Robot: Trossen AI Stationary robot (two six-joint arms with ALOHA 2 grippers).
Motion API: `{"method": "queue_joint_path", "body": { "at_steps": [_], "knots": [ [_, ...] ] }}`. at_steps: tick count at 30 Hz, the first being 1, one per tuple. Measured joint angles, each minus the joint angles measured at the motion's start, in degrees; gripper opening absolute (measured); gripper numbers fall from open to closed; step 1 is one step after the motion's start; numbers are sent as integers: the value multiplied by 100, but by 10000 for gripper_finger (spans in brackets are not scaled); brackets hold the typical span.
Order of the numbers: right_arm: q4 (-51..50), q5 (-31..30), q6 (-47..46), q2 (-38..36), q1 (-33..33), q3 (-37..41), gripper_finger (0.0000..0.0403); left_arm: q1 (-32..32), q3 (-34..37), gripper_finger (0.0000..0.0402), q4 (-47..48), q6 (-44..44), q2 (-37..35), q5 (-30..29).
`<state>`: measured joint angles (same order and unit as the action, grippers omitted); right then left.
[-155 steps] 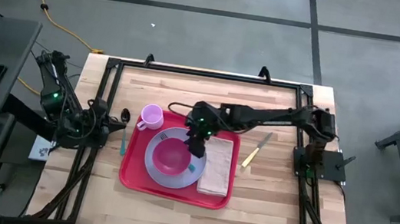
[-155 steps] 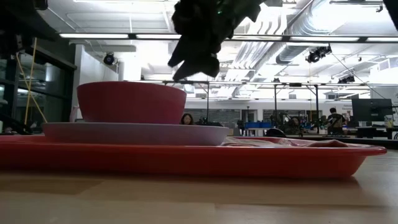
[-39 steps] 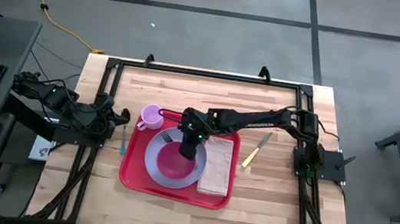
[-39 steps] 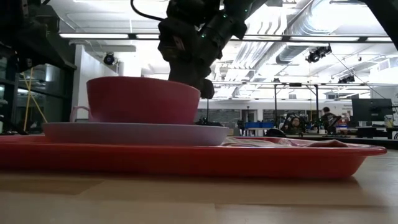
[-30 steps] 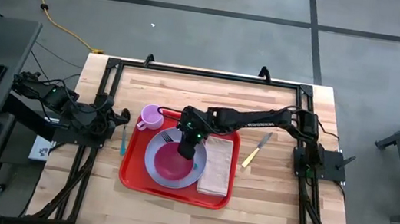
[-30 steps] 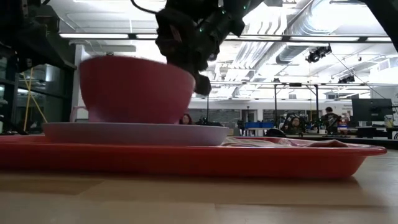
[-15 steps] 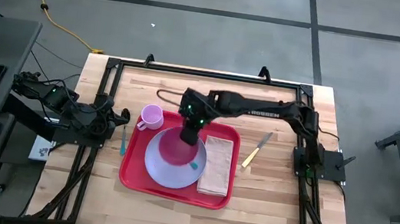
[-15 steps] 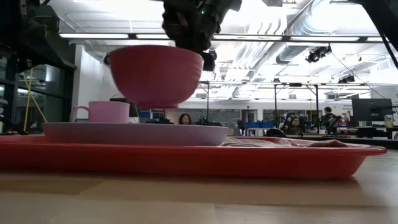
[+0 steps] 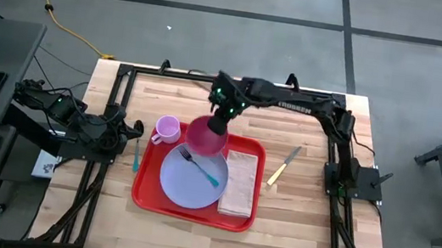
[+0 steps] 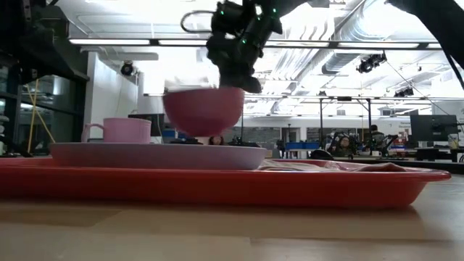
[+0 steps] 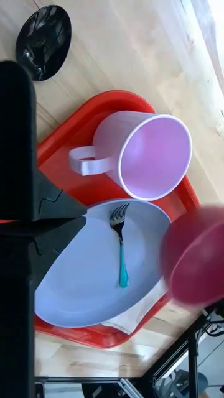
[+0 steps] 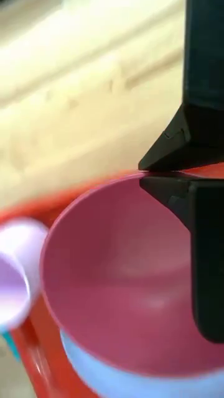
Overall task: Set up tray
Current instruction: Remove the red bowl from the blue plate
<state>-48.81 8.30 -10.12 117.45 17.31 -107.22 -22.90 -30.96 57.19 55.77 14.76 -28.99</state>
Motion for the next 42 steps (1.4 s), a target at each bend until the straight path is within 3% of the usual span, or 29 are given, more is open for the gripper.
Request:
{"method": "queue_joint_path", "body": {
  "at_steps": [15,27,42],
  "knots": [
    [-20,-73,362,0,1546,59,0,0,0,21,-7,0,0,-48],
    [900,245,277,0,1733,1173,0,0,-2,21,-5,-33,0,-168],
    [1276,236,417,0,1743,1257,14,0,-2,21,-3,-69,0,-159]
  ]
}}
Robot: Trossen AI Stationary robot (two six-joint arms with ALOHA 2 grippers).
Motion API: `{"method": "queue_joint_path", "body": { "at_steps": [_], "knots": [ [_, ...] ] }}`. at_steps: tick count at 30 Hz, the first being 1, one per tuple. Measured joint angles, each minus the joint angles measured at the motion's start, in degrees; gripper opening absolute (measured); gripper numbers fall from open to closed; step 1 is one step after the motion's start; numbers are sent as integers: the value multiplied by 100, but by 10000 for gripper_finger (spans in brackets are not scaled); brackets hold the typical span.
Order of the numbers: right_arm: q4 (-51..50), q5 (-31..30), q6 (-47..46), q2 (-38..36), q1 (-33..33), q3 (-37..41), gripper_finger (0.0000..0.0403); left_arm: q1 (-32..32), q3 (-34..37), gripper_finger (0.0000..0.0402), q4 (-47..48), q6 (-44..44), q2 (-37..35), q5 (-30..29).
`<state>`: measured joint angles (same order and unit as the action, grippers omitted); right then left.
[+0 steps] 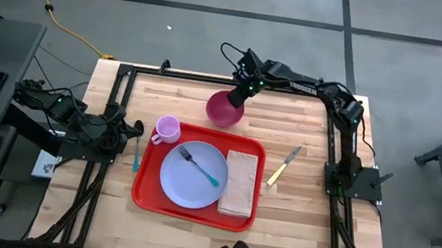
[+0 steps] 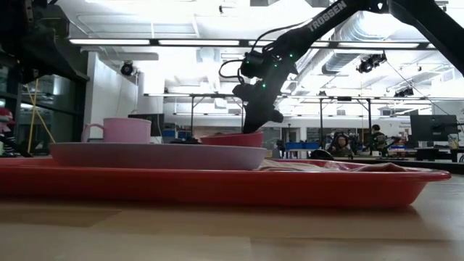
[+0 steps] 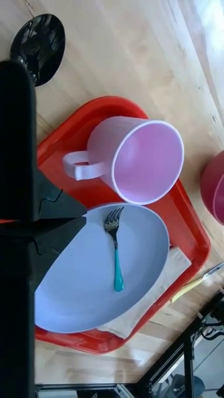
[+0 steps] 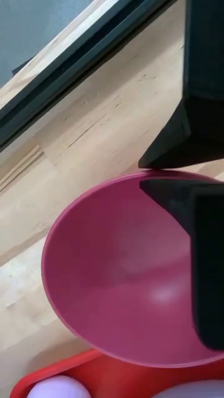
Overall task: Set up tray
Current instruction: Remove the red bowl from the blue plate, then put the blue fork on top of the gray napkin
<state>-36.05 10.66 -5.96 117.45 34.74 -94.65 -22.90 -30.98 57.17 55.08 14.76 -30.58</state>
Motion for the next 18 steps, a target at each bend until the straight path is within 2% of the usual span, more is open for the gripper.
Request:
{"method": "queue_joint_path", "body": {
  "at_steps": [11,18],
  "knots": [
    [-173,-90,-2,0,0,-4,124,0,0,21,-2,-82,0,9],
    [-241,-125,0,-208,32,-5,158,0,0,21,-4,-80,0,20]
  ]
}}
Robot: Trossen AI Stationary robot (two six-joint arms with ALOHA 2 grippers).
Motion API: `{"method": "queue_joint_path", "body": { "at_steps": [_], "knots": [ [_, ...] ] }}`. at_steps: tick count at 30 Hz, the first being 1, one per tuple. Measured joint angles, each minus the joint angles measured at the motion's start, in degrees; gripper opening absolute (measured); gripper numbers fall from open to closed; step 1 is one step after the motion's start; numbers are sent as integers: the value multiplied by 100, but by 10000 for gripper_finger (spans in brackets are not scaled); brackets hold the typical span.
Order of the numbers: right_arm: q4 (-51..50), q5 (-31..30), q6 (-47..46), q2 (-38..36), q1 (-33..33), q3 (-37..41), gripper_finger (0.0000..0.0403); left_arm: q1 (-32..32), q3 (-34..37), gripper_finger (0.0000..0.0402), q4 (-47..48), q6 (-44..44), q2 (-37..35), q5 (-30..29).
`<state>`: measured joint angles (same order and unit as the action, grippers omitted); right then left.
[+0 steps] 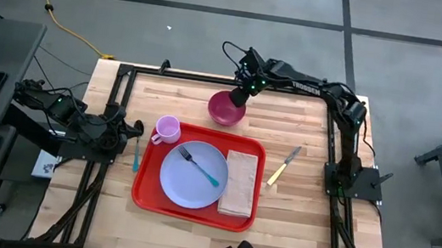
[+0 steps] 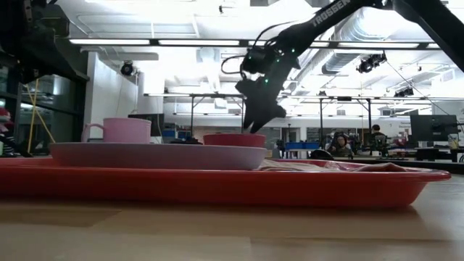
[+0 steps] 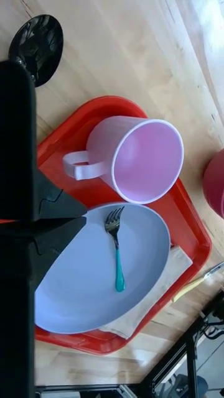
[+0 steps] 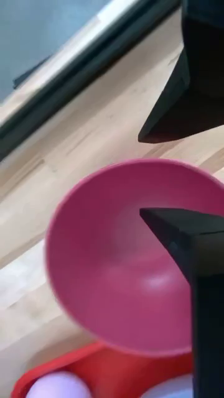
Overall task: Set up tray
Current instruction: Put the blue fork on top of the gray napkin
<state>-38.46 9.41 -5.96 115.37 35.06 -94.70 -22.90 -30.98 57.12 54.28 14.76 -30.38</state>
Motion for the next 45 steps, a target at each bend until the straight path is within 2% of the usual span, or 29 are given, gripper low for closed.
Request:
{"method": "queue_joint_path", "body": {
  "at_steps": [6,11,14,22,26,28,34,45],
  "knots": [
    [-263,-48,-94,-437,45,-2,161,0,0,21,-4,0,0,114],
    [-668,845,-316,-844,-226,-13,161,0,0,21,-5,-7,0,135],
    [-1014,998,-305,-1012,-674,-13,161,0,0,21,-2,-35,0,132],
    [-1263,91,-298,-1171,-2433,-9,161,0,0,21,4,-44,0,132],
    [-868,-557,-302,-1164,-3132,-6,161,0,0,21,4,-44,0,132],
    [-500,-696,-342,-1147,-3349,-6,161,0,0,21,4,-44,0,131],
    [289,-716,-558,-950,-3607,-13,160,0,0,21,-43,-44,-2,142],
    [333,-270,-614,-201,-3581,-4,160,0,0,21,-56,-44,0,301]
  ]
}}
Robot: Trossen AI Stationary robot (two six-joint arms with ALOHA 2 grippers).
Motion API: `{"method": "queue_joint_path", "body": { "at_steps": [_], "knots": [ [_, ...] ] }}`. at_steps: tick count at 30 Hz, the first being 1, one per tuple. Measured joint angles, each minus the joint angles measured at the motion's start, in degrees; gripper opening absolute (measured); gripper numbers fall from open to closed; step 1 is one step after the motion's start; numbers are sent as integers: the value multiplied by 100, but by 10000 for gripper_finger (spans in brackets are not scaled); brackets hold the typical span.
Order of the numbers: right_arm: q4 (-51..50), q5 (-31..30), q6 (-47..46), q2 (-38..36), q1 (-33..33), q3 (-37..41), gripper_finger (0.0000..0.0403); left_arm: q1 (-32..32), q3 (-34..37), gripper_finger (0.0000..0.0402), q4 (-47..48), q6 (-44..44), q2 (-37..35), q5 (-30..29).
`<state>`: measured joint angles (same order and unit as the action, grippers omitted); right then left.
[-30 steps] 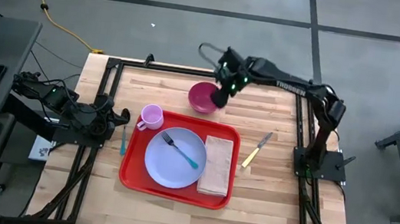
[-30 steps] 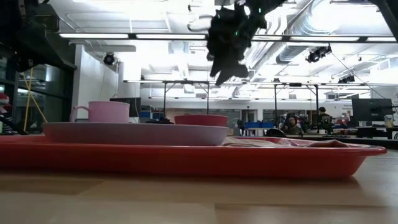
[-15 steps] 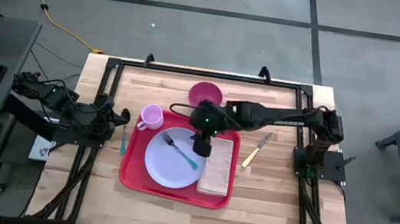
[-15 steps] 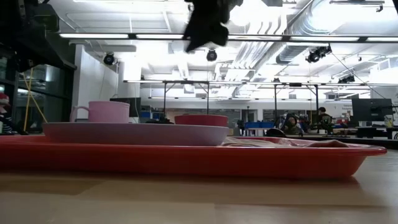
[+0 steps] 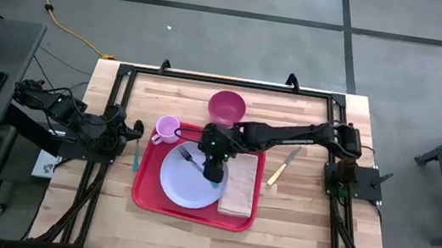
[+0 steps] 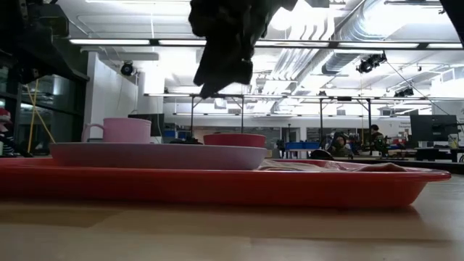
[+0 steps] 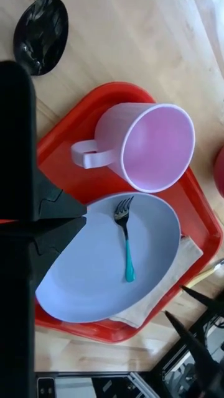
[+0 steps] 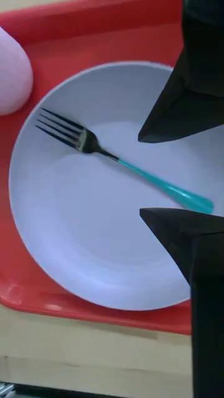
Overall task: Set up tray
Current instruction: Put the blue fork on top of the gray napkin
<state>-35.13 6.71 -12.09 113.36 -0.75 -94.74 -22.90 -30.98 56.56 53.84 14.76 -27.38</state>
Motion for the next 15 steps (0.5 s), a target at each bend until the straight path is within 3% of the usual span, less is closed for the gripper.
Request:
{"method": "queue_joint_path", "body": {
  "at_steps": [9,15],
  "knots": [
    [346,586,-547,375,220,-2,160,0,0,21,31,-144,0,-13],
    [607,668,-571,568,236,-2,160,0,0,21,39,-307,0,-134]
  ]
}}
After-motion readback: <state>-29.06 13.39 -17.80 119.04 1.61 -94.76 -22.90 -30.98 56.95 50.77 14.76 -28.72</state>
